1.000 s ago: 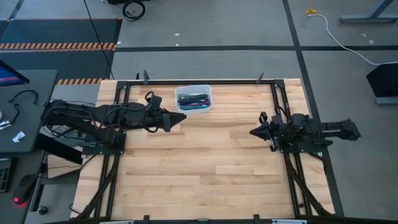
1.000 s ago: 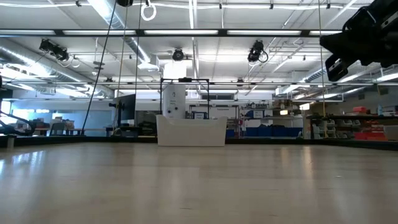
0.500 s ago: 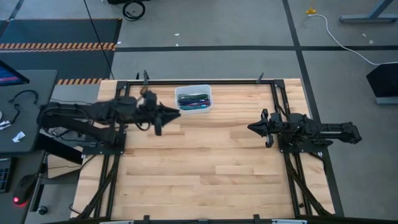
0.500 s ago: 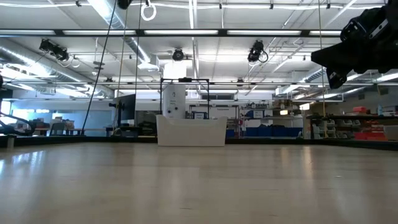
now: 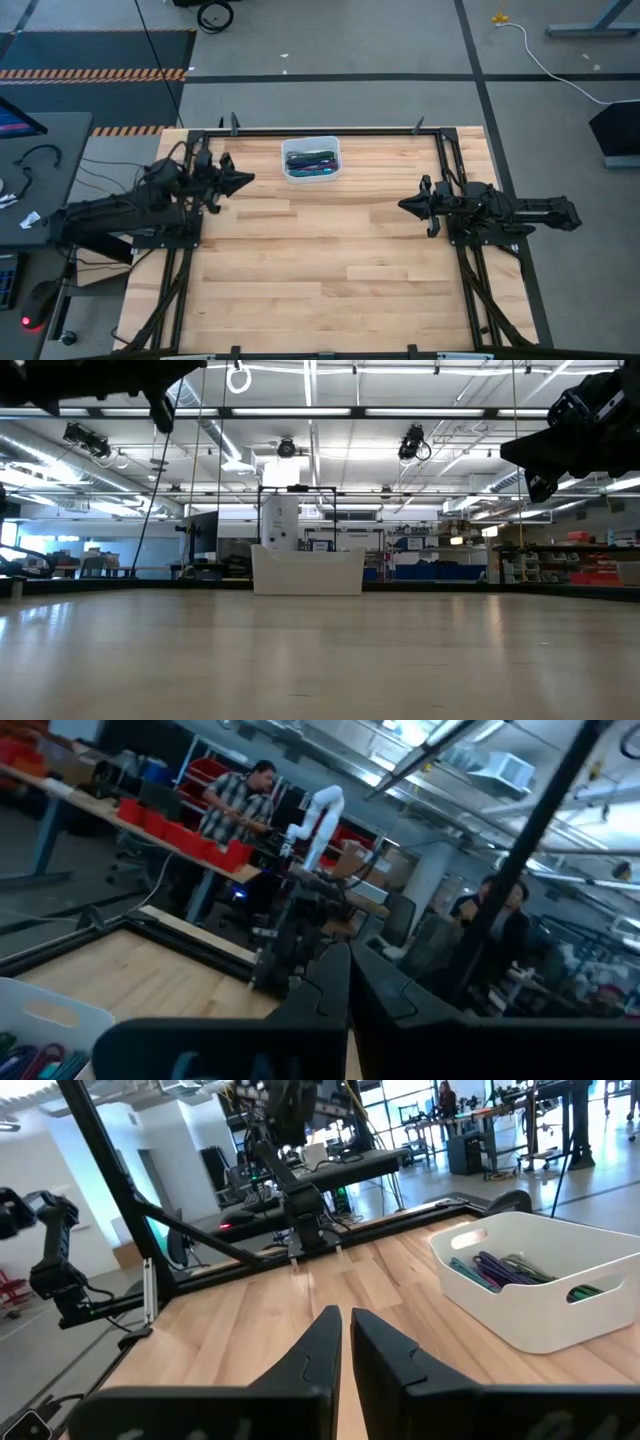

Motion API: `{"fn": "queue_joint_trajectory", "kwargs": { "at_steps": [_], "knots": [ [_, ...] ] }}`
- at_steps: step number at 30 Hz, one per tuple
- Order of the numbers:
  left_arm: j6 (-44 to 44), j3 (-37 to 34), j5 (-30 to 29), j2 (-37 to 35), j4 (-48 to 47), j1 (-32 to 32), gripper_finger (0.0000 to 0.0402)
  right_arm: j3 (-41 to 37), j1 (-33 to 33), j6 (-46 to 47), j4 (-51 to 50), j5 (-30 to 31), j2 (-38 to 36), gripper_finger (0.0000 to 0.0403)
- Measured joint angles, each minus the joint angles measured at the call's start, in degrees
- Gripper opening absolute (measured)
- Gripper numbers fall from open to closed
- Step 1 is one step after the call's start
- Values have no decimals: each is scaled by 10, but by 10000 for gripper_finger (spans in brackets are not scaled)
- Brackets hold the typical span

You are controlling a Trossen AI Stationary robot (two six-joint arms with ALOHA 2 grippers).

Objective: Pick and place USB-C Cables
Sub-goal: Return to Home Position

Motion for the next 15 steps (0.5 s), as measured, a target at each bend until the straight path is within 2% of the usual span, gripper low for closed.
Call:
{"fn": "queue_joint_trajectory", "kwargs": {
  "at_steps": [10, 15],
  "knots": [
    [111, -130, 27, -4, 131, 1, 2, 0, 0, 0, 0, 0, 0, 32],
    [127, -193, 27, -17, 194, 1, 1, 0, 0, 0, 0, 0, 0, 32]
  ]
}}
